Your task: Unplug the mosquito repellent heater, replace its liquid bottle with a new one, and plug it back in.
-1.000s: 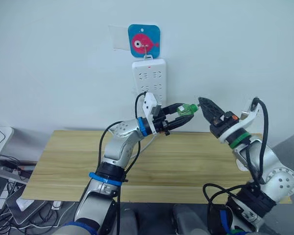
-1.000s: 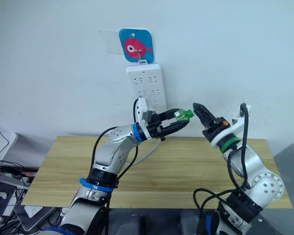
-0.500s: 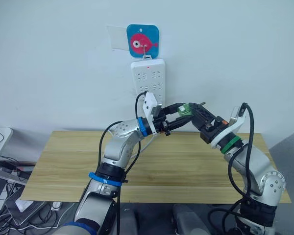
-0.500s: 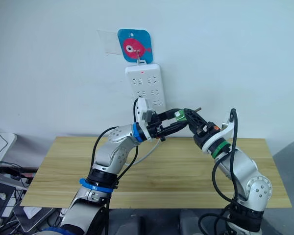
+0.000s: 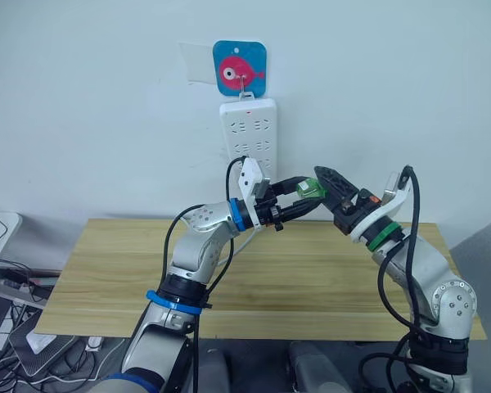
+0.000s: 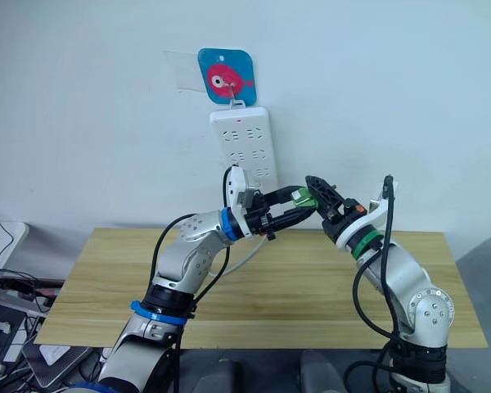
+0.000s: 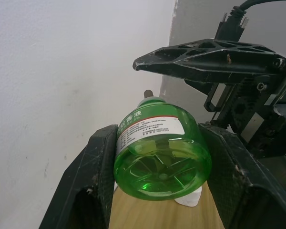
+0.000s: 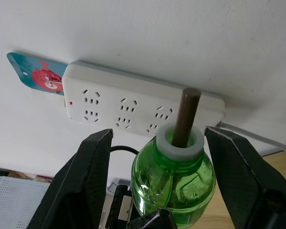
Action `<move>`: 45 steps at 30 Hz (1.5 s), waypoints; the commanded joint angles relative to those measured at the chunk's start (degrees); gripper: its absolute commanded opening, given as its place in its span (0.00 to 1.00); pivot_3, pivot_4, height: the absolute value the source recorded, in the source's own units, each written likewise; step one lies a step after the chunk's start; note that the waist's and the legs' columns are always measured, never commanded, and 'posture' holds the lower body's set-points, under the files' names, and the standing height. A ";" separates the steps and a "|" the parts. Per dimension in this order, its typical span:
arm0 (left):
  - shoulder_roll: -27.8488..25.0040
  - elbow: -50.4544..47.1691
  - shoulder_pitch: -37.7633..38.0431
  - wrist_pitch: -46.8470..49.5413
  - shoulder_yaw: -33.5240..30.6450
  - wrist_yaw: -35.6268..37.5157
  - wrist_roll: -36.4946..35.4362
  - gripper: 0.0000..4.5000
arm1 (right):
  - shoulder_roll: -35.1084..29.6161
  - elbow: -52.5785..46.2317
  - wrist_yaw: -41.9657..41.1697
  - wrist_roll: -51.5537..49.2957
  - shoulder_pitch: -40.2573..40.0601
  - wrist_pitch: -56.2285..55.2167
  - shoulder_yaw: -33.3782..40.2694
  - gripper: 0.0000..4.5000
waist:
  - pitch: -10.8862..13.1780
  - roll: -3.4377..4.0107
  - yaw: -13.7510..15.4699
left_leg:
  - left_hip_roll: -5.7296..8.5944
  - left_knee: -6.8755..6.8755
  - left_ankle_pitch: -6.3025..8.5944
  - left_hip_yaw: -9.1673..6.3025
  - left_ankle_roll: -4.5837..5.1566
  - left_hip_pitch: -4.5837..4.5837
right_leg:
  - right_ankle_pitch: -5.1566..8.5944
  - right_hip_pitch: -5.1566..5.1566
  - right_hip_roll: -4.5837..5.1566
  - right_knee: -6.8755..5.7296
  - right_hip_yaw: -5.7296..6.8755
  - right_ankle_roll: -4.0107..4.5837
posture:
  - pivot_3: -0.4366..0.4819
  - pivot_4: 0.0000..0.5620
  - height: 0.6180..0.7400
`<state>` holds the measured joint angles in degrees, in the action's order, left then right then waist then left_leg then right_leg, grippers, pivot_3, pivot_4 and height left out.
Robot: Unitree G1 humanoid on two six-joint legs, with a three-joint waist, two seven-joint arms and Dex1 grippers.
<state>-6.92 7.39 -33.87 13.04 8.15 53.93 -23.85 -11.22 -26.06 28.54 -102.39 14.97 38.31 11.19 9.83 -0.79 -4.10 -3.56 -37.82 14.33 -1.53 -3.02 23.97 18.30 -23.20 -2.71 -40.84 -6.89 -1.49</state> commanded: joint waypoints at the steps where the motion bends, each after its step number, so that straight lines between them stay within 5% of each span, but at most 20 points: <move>1: 0.49 -1.88 -0.33 -0.94 0.15 0.01 -0.25 0.50 | -0.69 -0.97 -1.45 -0.02 0.56 -1.50 -0.80 0.63 | 0.00 0.00 0.01 | 0.00 0.00 0.00 0.00 0.00 0.00 | 0.00 0.00 0.00 0.00 0.00 0.00 | 0.49 0.28 1.00; 7: 0.69 -1.43 -0.58 -1.18 0.22 0.16 -0.17 0.50 | -1.53 -0.73 -2.12 -0.15 0.56 -2.73 -1.91 0.19 | 0.00 0.00 0.04 | 0.00 0.00 0.00 0.01 0.00 0.00 | 0.00 0.00 0.00 0.00 -0.01 0.00 | 0.49 0.28 1.00; 12: 0.44 -1.45 -0.55 -1.00 0.40 0.61 -0.27 0.50 | -2.05 -0.80 -2.48 -0.34 0.62 -3.22 -2.51 0.19 | 0.00 0.00 0.15 | 0.00 0.00 0.00 0.00 0.00 0.00 | 0.00 0.00 0.00 0.00 -0.01 0.00 | 0.49 0.27 1.00; 19: -2.81 -0.11 -1.16 -0.27 1.89 2.18 2.16 1.00 | -3.48 -0.31 -4.27 2.34 -0.63 -3.51 -2.49 0.19 | 0.00 0.00 0.43 | 0.00 0.00 0.00 0.00 0.00 0.00 | 0.00 0.00 0.00 0.00 0.00 0.00 | 0.49 0.27 1.00; 25: -5.85 1.24 -0.42 -0.26 2.63 2.61 4.85 1.00 | -10.90 0.82 -12.25 20.75 -6.42 -2.76 -3.27 0.19 | 0.00 0.00 1.15 | 0.00 0.00 0.00 0.01 0.00 0.00 | 0.00 0.00 0.01 0.03 0.00 0.00 | 0.50 0.28 1.00; 31: -10.93 -0.76 1.93 2.43 8.52 8.95 7.30 1.00 | -21.76 9.33 -25.23 60.47 -12.30 -14.24 -15.49 0.19 | 0.01 -0.01 1.67 | 0.01 0.03 0.00 0.07 0.00 -0.05 | 0.08 0.00 0.02 0.11 -0.01 -0.14 | 0.50 0.28 1.00; 34: -12.32 -0.70 2.26 1.06 10.51 10.47 9.17 1.00 | -20.62 18.38 -28.72 73.07 -12.33 -24.13 -17.39 0.19 | 0.02 -0.03 1.74 | 0.00 0.00 0.00 0.06 0.00 -0.07 | 0.13 -0.01 0.00 0.05 -0.01 -0.22 | 0.50 0.28 1.00; 45: -11.97 1.08 1.22 -1.16 10.02 10.78 10.78 1.00 | -8.55 46.47 -31.12 88.94 -4.56 -41.30 -13.41 0.19 | 0.02 -0.03 2.13 | 0.01 -0.06 0.00 0.15 -0.01 -0.11 | -0.01 0.01 0.01 -0.01 -0.10 0.03 | 0.52 0.27 1.00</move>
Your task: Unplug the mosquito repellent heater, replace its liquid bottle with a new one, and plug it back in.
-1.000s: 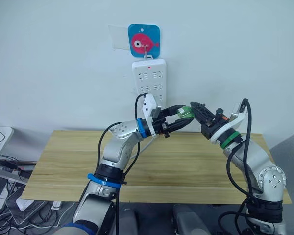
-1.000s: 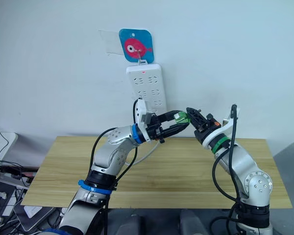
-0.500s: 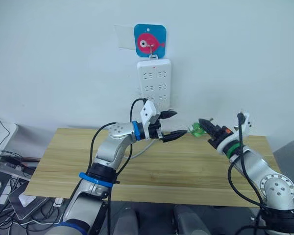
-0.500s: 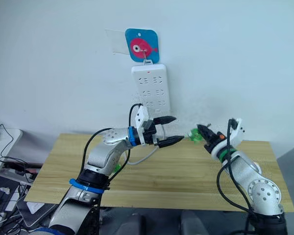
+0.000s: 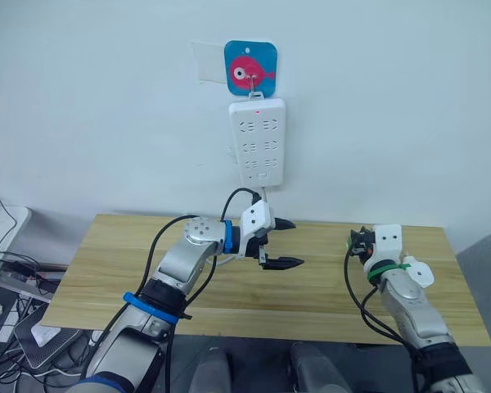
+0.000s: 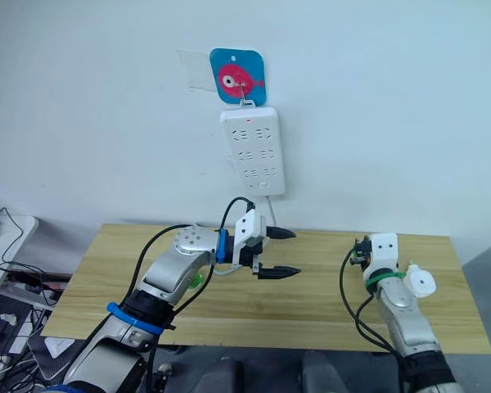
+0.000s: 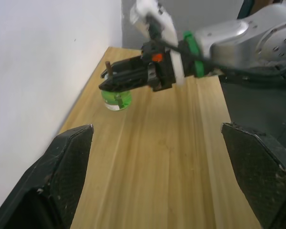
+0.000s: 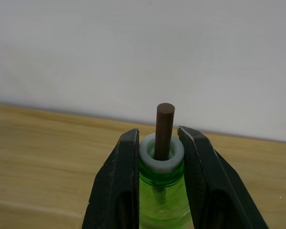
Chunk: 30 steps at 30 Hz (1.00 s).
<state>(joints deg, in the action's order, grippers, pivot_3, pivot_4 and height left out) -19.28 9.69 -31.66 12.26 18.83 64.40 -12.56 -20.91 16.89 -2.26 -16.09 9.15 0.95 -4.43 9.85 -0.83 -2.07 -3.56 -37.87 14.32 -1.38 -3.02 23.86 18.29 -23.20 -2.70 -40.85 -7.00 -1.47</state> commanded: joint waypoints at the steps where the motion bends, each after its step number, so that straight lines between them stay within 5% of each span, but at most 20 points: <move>1: 0.45 -1.36 -0.97 -0.25 -0.90 0.31 -0.78 1.00 | 1.70 4.92 -0.59 3.28 1.63 -4.77 2.63 0.19 | 0.00 0.00 0.20 | 0.00 0.01 0.00 -0.01 0.00 0.01 | 0.00 0.00 0.00 0.00 0.01 0.00 | 0.52 0.27 1.00; 14: 0.70 -6.27 0.66 1.75 -2.24 2.02 -5.71 1.00 | 5.58 11.54 -4.47 7.03 1.71 -9.22 6.03 0.19 | -0.03 0.03 0.25 | 0.00 -0.01 -0.01 -0.03 -0.01 -0.05 | -0.01 0.01 0.02 -0.13 0.01 0.01 | 0.54 0.25 1.00; 24: 0.56 -6.30 0.80 0.88 -3.21 1.40 -5.90 1.00 | 4.99 -0.39 -5.74 7.80 -3.83 -2.90 7.39 0.98 | -0.03 0.03 0.31 | 0.00 -0.02 -0.01 -0.03 -0.01 -0.04 | -0.01 0.01 0.02 -0.13 0.01 0.01 | 0.54 0.25 1.00; 30: -1.46 -9.43 2.75 5.35 -11.53 -3.93 -10.07 1.00 | 3.55 -29.20 -7.87 2.96 -15.19 12.89 7.84 0.99 | -0.01 0.05 0.31 | -0.03 -0.01 0.00 -0.09 0.00 -0.02 | 0.00 0.01 0.01 -0.14 0.05 0.01 | 0.55 0.29 1.00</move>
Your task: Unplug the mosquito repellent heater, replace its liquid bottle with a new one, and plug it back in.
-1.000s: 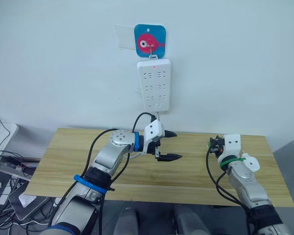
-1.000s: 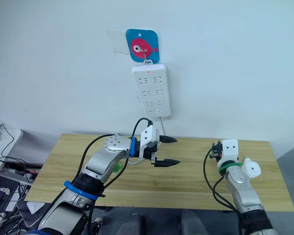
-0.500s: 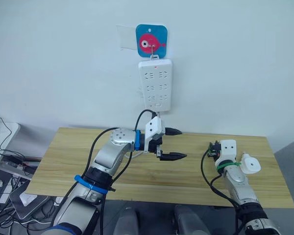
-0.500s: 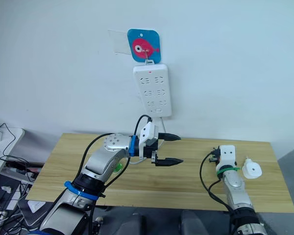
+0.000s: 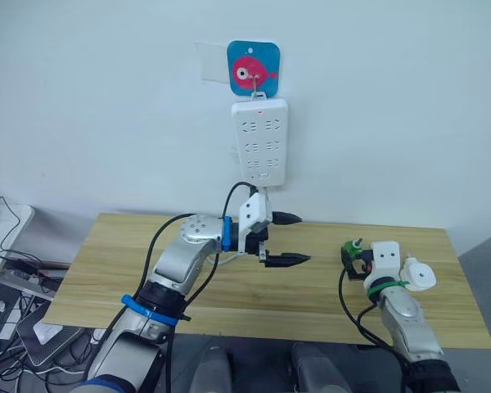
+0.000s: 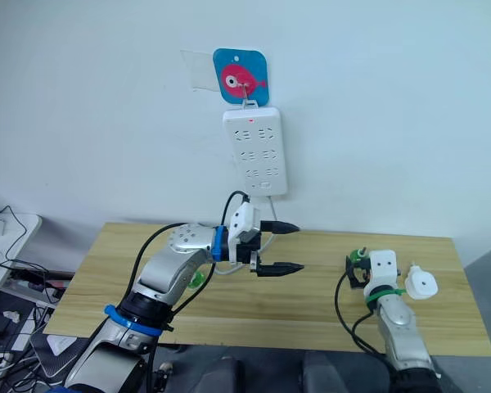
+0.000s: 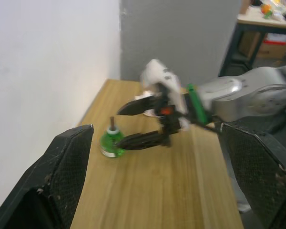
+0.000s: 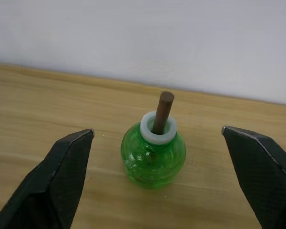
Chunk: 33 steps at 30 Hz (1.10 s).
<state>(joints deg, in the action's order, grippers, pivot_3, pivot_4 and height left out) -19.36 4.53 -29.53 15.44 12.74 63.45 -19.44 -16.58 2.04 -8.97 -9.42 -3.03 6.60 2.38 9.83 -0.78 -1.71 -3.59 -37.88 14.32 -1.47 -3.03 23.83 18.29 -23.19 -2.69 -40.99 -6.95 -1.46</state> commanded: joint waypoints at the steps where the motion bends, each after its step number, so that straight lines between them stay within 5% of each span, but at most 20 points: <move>1: -1.47 -5.45 1.12 4.41 -8.00 -5.38 -4.89 1.00 | -1.17 -19.32 -1.58 -5.34 -4.33 10.49 1.00 0.99 | 0.01 0.02 -0.09 | -0.01 0.00 0.00 -0.01 0.00 -0.01 | 0.00 0.00 -0.01 0.00 -0.01 0.00 | 0.55 0.29 1.00; 9: -3.74 -17.51 14.08 11.30 -20.70 -19.21 -9.03 1.00 | -5.98 -29.57 -10.87 -14.02 1.71 24.07 -0.60 0.99 | 0.18 -0.18 -0.10 | -0.02 -0.01 0.00 -0.03 0.00 -0.06 | 0.01 0.06 0.00 0.03 0.01 -0.03 | 0.61 0.33 1.00; 20: 1.49 -31.42 47.67 -1.88 -28.30 -31.04 -2.87 1.00 | -11.50 -23.69 -33.58 -20.34 21.44 29.00 -10.48 0.99 | 1.86 -0.76 3.23 | 0.01 0.03 0.02 -0.12 -0.01 0.00 | 0.00 0.07 0.17 0.18 0.06 0.00 | 0.71 0.41 1.00; 26: 5.00 -21.75 50.75 -12.29 -28.76 -34.85 2.38 1.00 | -14.41 -19.82 -43.55 -18.27 26.92 26.23 -15.15 0.99 | 2.52 -0.66 3.44 | 0.12 0.06 0.19 0.08 -0.09 0.12 | -0.05 0.10 0.39 0.71 0.04 -0.09 | 0.73 0.43 1.00; 33: 8.67 -3.20 42.12 -22.20 -26.18 -36.91 5.81 1.00 | -12.50 -18.17 -44.69 -18.52 30.38 27.70 -16.26 0.99 | 3.36 -0.75 4.74 | 0.06 0.07 0.24 -0.15 -0.08 0.18 | -0.06 0.12 0.33 0.74 0.32 -0.07 | 0.71 0.46 1.00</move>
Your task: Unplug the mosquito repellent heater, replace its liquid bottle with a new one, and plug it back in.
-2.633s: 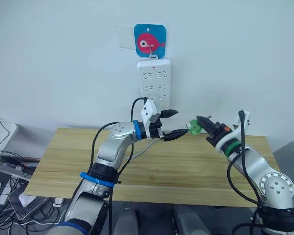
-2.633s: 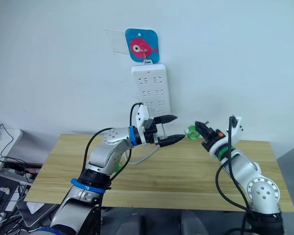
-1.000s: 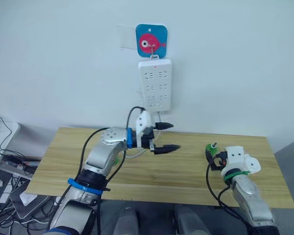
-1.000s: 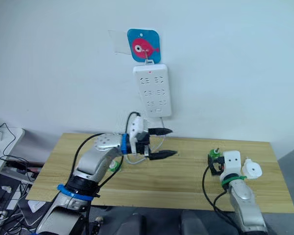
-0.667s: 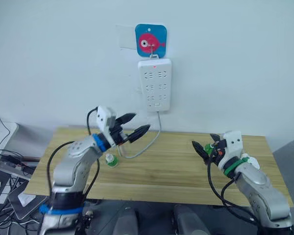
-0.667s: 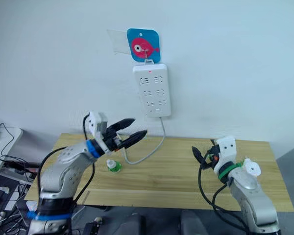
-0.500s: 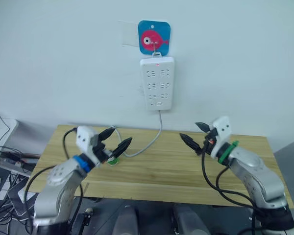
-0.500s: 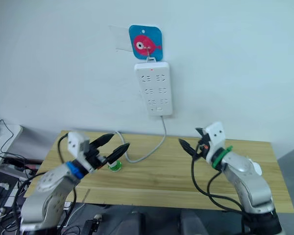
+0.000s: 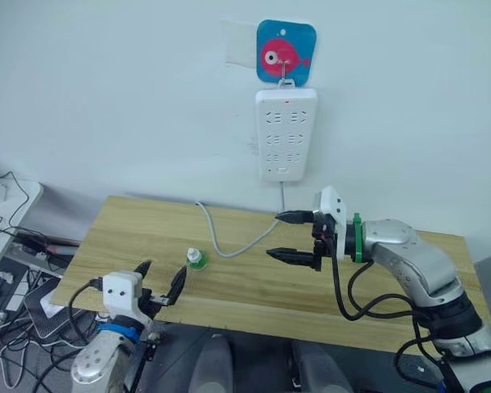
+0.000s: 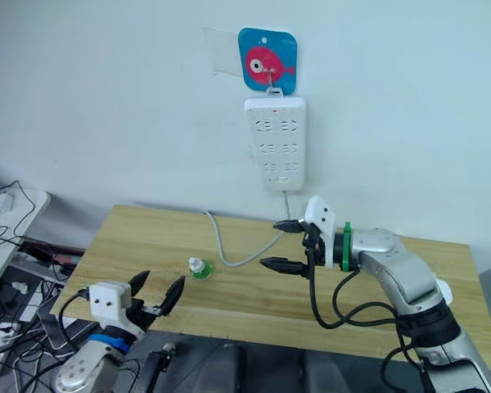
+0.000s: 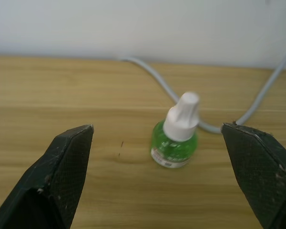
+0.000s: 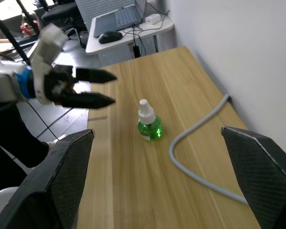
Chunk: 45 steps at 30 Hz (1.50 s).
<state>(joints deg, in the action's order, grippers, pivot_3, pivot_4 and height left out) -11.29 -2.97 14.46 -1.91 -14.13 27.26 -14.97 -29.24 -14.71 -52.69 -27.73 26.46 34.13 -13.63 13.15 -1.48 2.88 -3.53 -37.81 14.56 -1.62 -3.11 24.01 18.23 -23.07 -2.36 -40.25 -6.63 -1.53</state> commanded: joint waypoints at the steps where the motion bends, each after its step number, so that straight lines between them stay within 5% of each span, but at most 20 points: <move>1: 0.86 6.00 -2.72 -6.07 0.78 -0.88 1.49 1.00 | 0.16 -1.73 -1.00 -0.36 0.98 0.56 -0.24 0.99 | 0.11 -0.09 0.26 | 0.00 0.00 0.00 0.00 0.00 0.00 | 0.00 0.02 0.00 0.00 0.01 0.00 | 0.71 0.46 1.00; 4: 1.28 10.62 -4.39 -9.79 1.64 -0.53 2.03 0.91 | -0.33 -3.09 -1.00 -1.02 0.95 1.98 0.04 1.00 | 0.20 -0.11 0.41 | 0.02 0.00 0.00 0.01 -0.01 0.04 | 0.00 0.02 0.08 0.03 0.01 0.00 | 0.69 0.46 1.00; 8: 1.59 15.71 -6.48 -12.61 3.63 0.50 2.83 0.66 | -0.80 -4.88 -0.44 -1.81 0.84 4.11 0.60 1.00 | 0.25 -0.08 0.35 | 0.01 0.00 0.00 -0.03 -0.01 0.05 | -0.01 0.02 0.18 0.03 0.06 0.00 | 0.68 0.47 1.00; 35: -0.39 46.18 -23.75 -28.71 6.51 -0.90 8.22 0.66 | -1.67 -9.90 3.03 -4.93 1.78 12.63 3.35 1.00 | 0.27 -0.07 -0.19 | 0.03 -0.04 0.00 -0.34 -0.01 0.05 | -0.01 0.16 0.05 0.03 0.40 0.00 | 0.62 0.45 1.00; 39: -0.02 46.78 -23.39 -29.47 6.67 -0.12 7.65 0.50 | -1.32 -9.93 3.61 -5.20 2.17 13.05 3.54 1.00 | 0.29 -0.02 -0.24 | 0.02 -0.03 -0.01 -0.60 -0.01 0.04 | 0.00 0.36 0.05 0.18 0.67 0.00 | 0.61 0.44 1.00; 45: -1.06 41.54 -22.16 -28.45 8.85 1.11 8.93 0.50 | -1.36 -8.86 4.56 -4.29 2.02 11.67 3.76 1.00 | 0.33 0.04 -0.24 | 0.03 -0.04 -0.01 -0.92 -0.02 0.01 | 0.00 0.59 0.06 0.27 0.96 0.01 | 0.62 0.43 1.00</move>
<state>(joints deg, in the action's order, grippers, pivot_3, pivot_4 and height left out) -11.41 41.91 -7.83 -30.23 -6.25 27.34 -6.65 -30.58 -22.34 -48.34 -31.61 27.98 46.93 -11.72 13.48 -1.44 2.63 -3.49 -37.85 14.55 -2.60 -3.13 23.99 18.23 -22.42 -2.30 -39.96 -5.62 -1.51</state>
